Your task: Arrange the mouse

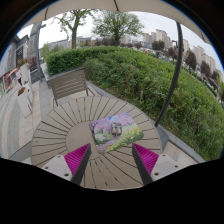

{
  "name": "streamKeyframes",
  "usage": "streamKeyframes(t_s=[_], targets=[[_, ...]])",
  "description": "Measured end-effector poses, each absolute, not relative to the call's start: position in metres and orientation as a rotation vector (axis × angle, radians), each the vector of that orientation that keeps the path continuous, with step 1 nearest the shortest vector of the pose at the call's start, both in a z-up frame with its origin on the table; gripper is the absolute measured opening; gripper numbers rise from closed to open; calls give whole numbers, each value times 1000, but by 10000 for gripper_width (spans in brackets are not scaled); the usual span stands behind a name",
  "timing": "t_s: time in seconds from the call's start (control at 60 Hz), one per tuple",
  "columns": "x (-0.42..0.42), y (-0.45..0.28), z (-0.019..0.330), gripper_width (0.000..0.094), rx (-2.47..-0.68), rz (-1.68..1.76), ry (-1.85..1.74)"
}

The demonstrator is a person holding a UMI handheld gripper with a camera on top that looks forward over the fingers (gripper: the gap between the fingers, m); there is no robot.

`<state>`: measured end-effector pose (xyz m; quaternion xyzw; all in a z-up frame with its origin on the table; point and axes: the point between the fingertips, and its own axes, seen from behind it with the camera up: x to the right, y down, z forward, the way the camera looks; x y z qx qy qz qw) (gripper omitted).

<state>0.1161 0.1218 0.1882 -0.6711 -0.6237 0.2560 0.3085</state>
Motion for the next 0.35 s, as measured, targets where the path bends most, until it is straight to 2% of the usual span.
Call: streamKeyframes(t_s=[0.35], targets=[[152, 106, 182, 849, -1765, 678, -1688]])
